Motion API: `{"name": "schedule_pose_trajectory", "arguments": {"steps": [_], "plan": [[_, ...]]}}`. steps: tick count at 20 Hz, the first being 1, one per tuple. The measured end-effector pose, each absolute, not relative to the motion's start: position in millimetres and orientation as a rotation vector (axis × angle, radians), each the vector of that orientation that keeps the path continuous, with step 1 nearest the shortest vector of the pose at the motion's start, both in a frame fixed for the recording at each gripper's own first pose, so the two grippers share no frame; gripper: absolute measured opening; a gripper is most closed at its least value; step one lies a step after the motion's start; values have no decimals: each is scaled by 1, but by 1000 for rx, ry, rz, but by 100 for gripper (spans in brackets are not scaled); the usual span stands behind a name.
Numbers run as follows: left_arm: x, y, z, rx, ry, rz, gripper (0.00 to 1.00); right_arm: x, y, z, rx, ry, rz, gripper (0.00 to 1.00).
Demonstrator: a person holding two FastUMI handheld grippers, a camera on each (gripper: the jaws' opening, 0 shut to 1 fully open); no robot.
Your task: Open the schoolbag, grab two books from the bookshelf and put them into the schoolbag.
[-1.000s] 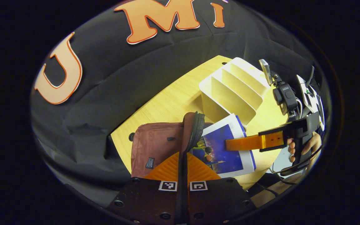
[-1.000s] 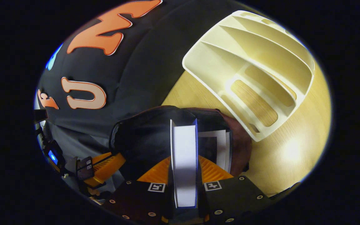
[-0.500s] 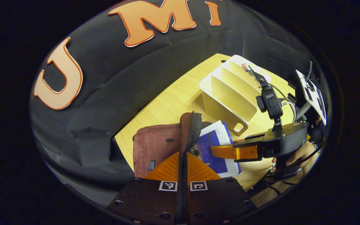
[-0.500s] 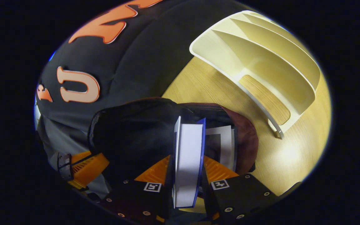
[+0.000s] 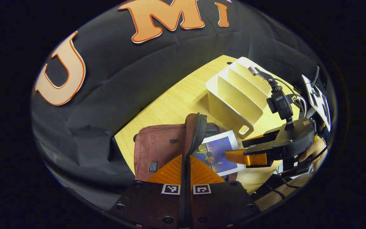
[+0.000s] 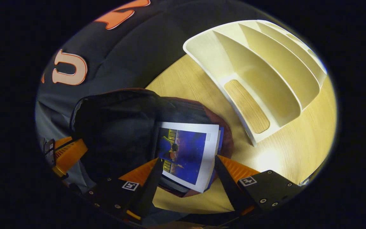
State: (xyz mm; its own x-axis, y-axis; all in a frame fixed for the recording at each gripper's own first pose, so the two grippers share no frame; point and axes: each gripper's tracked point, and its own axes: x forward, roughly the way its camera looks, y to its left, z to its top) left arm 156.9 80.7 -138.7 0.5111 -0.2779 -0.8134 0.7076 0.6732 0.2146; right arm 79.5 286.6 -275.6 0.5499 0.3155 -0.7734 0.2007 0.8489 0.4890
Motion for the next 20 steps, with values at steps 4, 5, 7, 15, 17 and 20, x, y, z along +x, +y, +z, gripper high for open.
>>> {"name": "schedule_pose_trajectory", "arguments": {"steps": [4,5,7,15,17,20], "plan": [[152,77,-144,563,845,-643,1,64,276,-265,565,1008,105,98],[150,75,-148,564,849,-643,1,60,269,-262,562,1008,106,98],[144,79,-154,556,862,-641,1,52,249,-255,555,1000,92,98],[116,43,-174,419,935,-630,21,27,158,-243,519,1011,53,98],[109,37,-173,402,930,-601,74,21,142,-244,502,1039,69,98],[96,33,-181,356,944,-528,98,14,116,-241,466,1071,89,98]]}}
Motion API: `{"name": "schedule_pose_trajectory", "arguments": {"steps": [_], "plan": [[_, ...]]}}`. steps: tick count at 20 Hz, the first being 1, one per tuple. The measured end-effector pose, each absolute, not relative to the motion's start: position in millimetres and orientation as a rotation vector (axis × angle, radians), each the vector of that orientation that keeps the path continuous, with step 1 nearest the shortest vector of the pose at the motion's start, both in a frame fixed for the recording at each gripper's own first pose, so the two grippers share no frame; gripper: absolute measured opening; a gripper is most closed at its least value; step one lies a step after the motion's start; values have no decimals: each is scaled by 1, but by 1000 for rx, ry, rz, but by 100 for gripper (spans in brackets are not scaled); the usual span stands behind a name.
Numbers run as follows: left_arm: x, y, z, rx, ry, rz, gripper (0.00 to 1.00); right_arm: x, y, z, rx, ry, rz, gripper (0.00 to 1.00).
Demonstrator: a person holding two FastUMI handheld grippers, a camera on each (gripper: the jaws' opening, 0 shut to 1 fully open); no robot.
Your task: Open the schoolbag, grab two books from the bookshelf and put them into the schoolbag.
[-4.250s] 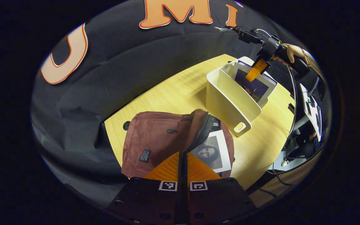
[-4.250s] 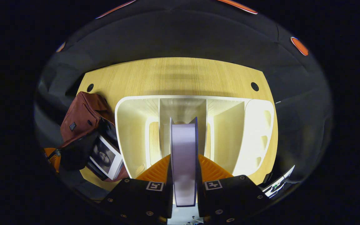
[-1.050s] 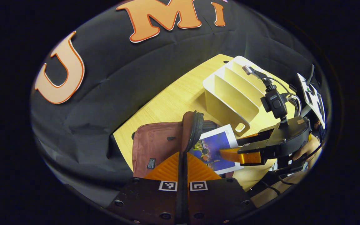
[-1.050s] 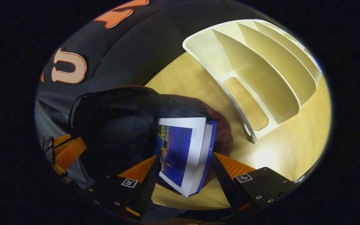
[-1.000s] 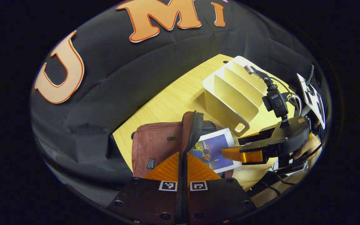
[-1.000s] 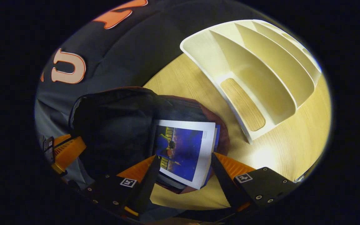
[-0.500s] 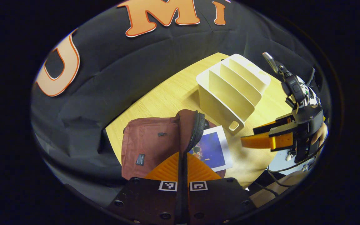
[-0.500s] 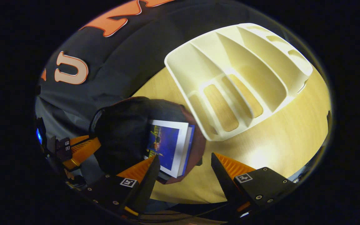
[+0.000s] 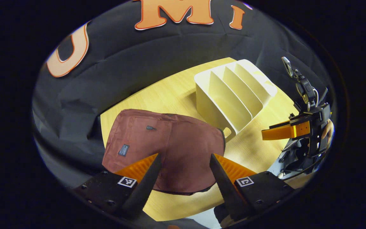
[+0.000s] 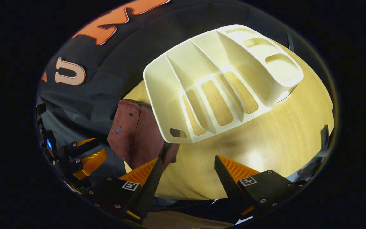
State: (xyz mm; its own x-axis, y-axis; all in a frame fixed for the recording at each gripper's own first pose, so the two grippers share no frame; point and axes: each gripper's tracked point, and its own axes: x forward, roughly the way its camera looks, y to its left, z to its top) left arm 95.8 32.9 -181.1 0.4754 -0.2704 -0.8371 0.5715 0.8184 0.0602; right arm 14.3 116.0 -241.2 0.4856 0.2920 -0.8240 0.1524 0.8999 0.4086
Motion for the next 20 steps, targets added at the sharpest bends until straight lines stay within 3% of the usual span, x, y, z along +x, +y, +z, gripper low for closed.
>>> {"name": "schedule_pose_trajectory", "arguments": {"steps": [4,7,14,20], "plan": [[80,12,-182,246,918,-435,96,12,77,-228,411,1079,130,98],[79,-20,-159,140,829,-367,97,26,45,-188,346,998,164,98],[103,-65,-75,20,448,-278,98,59,-8,-66,176,610,186,98],[116,-61,-50,-79,142,-221,97,54,-47,11,60,277,120,97]]}}
